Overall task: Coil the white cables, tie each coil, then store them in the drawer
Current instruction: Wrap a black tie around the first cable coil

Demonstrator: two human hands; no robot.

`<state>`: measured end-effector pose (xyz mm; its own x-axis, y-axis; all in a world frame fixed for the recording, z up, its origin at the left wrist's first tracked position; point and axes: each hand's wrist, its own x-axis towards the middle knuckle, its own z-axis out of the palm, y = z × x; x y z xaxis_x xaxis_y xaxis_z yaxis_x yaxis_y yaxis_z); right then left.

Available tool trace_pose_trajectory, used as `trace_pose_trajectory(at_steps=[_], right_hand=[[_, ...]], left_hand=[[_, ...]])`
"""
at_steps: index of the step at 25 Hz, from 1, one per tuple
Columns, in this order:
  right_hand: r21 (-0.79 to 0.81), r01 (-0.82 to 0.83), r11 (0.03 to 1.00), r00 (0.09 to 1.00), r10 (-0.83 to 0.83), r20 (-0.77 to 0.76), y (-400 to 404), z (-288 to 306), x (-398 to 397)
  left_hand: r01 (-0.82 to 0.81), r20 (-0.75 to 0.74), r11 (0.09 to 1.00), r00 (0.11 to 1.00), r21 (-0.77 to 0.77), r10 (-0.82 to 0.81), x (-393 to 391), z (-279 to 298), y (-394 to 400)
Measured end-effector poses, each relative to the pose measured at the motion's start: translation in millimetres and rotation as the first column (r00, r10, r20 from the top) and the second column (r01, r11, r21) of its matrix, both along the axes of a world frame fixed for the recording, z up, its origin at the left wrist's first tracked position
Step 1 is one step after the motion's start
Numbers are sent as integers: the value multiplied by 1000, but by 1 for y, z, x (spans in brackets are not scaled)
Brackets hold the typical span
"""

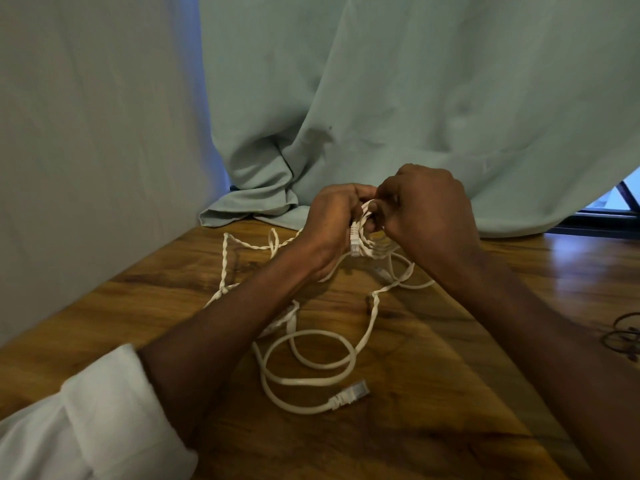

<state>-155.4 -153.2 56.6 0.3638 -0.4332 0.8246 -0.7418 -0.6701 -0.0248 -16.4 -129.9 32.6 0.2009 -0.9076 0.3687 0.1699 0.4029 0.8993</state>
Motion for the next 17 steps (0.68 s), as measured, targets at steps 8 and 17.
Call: trace_pose_trajectory(at_steps=[8,17], right_hand=[[53,67,996,992,-61,-110,7,4,-5],[47,-51,998,998,50,27,-4,-15,0]], left_hand=[[-21,224,999,974,28,14,4,-4,-5],[83,82,994,993,67,-88,3,-3,-6]])
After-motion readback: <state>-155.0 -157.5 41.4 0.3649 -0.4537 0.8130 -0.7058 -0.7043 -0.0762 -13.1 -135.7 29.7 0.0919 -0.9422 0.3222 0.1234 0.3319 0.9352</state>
